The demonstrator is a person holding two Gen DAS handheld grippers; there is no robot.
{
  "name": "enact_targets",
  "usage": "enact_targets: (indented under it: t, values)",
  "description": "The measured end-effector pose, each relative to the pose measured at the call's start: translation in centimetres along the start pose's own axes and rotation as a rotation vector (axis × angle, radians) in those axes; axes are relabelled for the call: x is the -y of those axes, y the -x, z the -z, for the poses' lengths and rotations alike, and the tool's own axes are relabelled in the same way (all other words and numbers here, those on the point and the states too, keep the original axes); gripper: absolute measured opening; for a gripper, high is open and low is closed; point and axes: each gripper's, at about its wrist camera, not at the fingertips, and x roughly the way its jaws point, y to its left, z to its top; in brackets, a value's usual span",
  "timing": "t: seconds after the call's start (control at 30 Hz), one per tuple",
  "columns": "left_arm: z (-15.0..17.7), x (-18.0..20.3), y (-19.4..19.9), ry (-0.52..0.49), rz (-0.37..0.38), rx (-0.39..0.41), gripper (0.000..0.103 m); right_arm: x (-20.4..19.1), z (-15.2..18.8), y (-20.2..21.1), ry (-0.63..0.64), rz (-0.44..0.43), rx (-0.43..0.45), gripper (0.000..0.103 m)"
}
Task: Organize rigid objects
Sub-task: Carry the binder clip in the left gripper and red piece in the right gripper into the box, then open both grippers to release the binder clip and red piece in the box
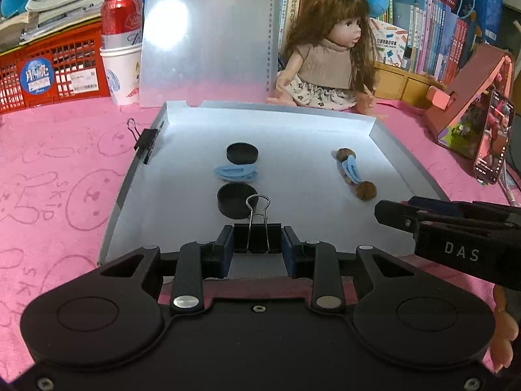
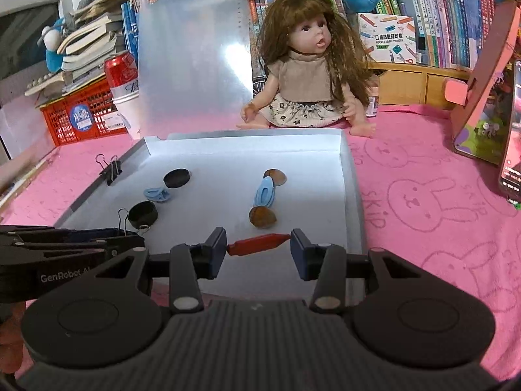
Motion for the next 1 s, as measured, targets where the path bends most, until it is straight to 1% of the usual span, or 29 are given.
enact_targets:
  t: [0.67, 1.0]
  values:
    - [-1.3, -0.5, -2.4, -0.017, -0.059, 0.040, 0.030, -0.1, 0.0, -2.6, 0.020, 0.023, 0.009, 0.048]
    - [-1.4, -0.3, -2.9, -0.028, -0.078, 0.053, 0.030, -0.2, 0.0, -3.1, 0.034, 0.026, 0.021, 0.048]
